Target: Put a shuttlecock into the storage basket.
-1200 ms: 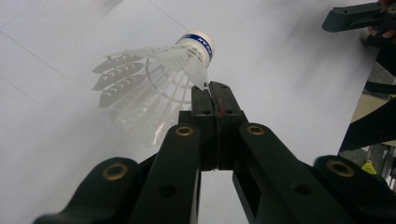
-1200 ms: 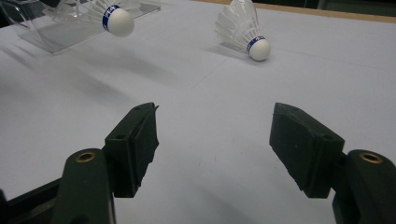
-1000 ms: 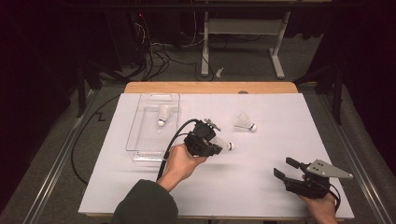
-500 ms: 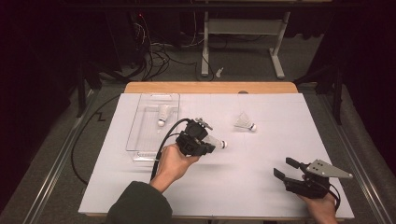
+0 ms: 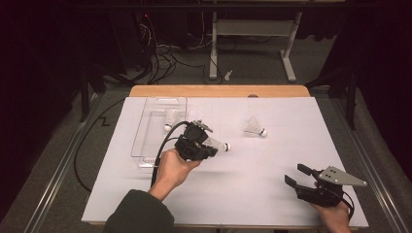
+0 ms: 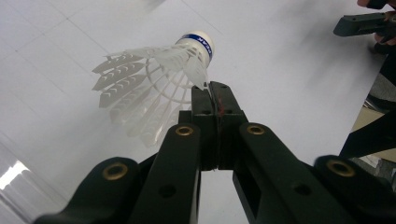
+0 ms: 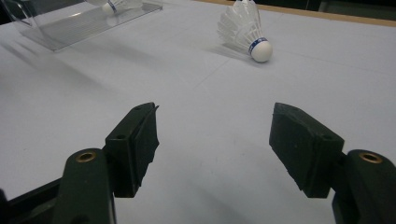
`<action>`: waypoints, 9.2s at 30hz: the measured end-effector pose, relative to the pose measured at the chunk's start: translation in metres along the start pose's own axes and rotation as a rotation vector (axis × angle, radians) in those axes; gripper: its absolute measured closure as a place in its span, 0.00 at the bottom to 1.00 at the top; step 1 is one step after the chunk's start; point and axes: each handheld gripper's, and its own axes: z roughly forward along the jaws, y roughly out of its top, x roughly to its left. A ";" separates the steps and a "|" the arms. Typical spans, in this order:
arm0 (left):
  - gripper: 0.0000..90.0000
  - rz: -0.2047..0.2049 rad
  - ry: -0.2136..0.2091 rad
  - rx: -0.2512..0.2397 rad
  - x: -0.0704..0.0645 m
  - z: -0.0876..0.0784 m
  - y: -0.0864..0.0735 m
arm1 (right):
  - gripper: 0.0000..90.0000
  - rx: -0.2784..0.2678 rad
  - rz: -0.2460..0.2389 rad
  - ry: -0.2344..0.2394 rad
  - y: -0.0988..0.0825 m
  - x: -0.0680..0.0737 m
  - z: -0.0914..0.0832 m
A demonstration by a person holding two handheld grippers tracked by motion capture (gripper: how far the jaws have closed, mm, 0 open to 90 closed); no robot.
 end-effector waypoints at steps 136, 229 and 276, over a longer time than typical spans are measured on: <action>1.00 -0.261 0.290 -0.064 0.101 -0.043 -0.032 | 0.36 0.000 0.016 -0.002 -0.001 -0.002 -0.002; 0.47 -0.262 0.353 -0.295 0.077 -0.043 -0.071 | 0.36 0.000 0.006 -0.007 -0.001 -0.002 -0.004; 0.47 -0.196 0.335 -0.371 0.045 -0.044 -0.094 | 0.36 -0.004 0.019 -0.020 -0.002 -0.002 -0.006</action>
